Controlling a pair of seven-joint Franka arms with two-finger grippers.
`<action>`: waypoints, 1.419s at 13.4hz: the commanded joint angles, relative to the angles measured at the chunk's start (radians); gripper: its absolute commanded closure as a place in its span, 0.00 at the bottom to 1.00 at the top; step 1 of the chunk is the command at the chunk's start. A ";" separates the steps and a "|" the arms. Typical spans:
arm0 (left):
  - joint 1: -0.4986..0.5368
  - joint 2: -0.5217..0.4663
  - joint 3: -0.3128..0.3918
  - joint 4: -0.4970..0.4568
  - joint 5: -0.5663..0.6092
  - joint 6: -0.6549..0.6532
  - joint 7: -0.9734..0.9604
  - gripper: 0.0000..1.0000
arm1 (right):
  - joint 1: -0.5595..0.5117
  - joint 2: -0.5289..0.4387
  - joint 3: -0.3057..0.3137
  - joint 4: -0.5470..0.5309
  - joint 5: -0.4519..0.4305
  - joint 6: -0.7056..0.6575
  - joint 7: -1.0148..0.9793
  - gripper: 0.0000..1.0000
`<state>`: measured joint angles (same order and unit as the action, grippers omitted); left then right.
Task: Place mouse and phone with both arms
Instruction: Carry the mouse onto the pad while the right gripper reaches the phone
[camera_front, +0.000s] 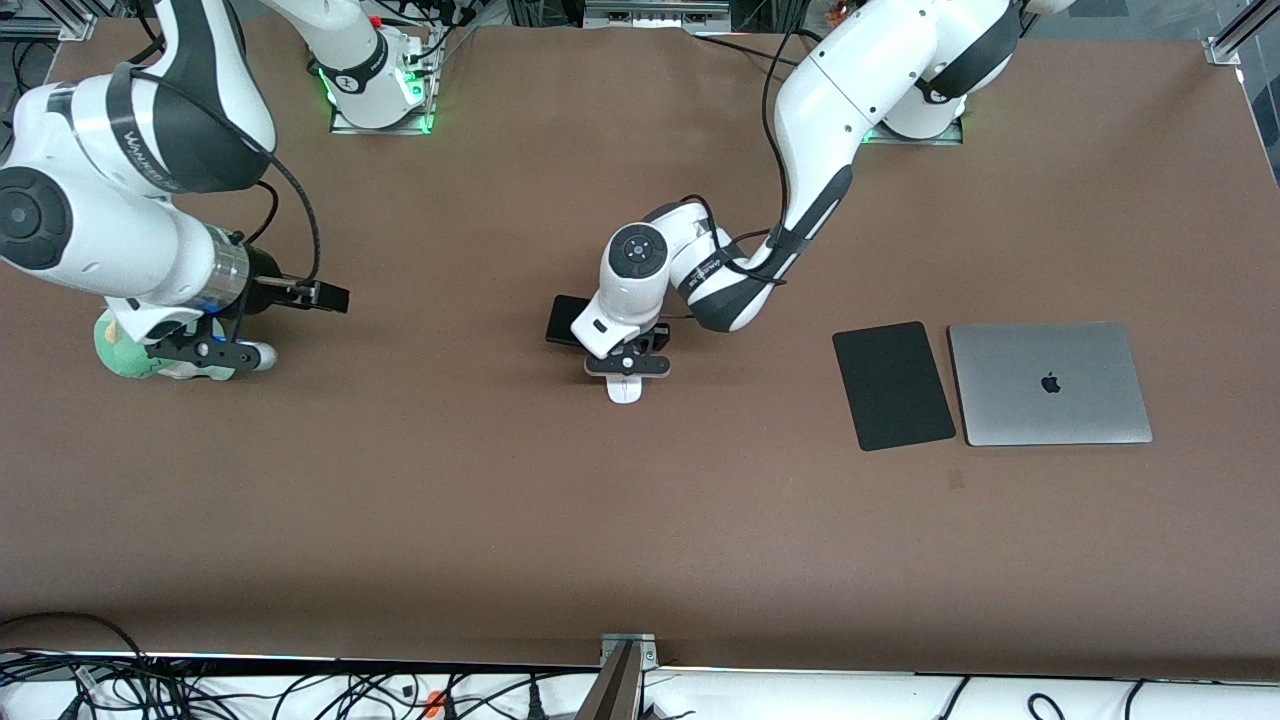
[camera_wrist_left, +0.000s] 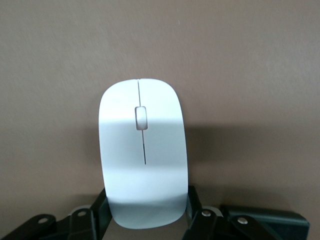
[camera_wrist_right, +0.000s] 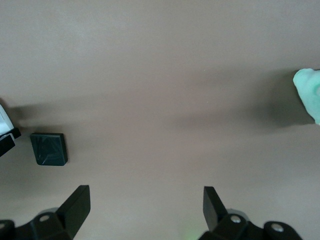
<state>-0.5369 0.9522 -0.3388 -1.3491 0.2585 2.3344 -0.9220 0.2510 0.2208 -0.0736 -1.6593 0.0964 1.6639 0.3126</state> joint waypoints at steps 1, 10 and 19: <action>0.038 -0.018 -0.008 0.015 0.025 -0.012 0.057 1.00 | 0.033 -0.001 -0.003 0.013 0.016 -0.010 0.037 0.00; 0.605 -0.142 -0.352 -0.180 0.018 -0.126 0.245 1.00 | 0.200 0.031 -0.003 0.015 0.016 0.131 0.333 0.00; 0.977 -0.308 -0.427 -0.479 0.131 -0.118 0.458 1.00 | 0.375 0.178 -0.005 0.012 0.012 0.373 0.513 0.00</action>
<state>0.3633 0.6979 -0.7584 -1.7423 0.3528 2.1990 -0.5361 0.5938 0.3638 -0.0676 -1.6592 0.0987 2.0019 0.8114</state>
